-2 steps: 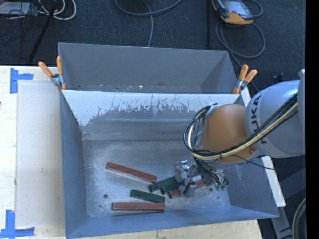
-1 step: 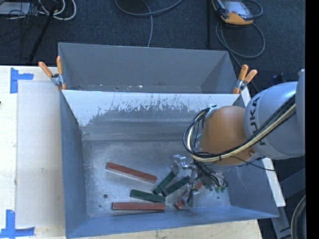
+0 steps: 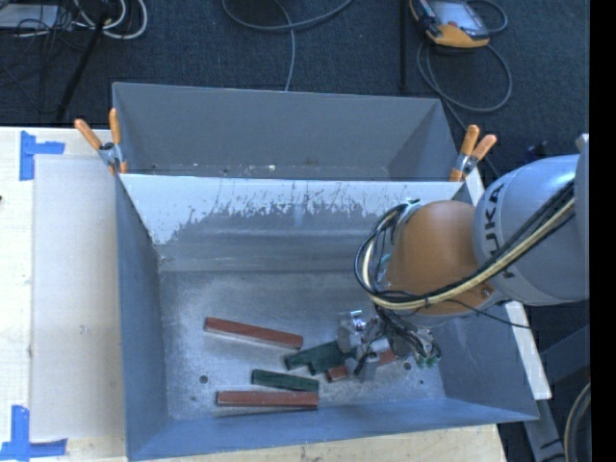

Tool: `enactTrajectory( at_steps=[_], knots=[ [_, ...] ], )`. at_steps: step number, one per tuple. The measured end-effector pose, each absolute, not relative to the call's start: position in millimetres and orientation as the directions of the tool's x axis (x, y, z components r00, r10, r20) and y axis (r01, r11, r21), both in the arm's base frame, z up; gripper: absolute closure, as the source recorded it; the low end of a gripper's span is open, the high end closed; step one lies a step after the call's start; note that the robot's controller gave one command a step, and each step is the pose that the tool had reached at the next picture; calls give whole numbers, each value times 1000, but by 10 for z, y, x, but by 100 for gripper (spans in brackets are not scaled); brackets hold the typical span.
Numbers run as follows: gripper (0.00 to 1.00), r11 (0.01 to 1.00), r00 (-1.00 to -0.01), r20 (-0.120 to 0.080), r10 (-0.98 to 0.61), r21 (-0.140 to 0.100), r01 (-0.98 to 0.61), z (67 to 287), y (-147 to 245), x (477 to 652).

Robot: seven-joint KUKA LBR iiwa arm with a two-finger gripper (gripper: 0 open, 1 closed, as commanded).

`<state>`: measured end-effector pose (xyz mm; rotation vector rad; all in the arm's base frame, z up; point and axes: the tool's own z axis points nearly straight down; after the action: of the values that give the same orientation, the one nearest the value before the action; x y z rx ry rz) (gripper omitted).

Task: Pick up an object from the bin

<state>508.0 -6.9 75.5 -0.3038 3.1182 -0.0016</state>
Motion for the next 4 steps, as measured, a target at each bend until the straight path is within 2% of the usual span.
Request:
enactTrajectory(
  at_steps=[1,2,3,4],
  knots=[
    [0,981,-981,0,-194,0,-194,703,-68,5047],
    [100,981,-981,-6,-195,-2,-195,753,-70,5075],
    [0,981,-981,0,-195,0,-195,703,-68,5046],
    [100,981,-981,-6,-196,-2,-196,754,-70,5076]
  ],
)
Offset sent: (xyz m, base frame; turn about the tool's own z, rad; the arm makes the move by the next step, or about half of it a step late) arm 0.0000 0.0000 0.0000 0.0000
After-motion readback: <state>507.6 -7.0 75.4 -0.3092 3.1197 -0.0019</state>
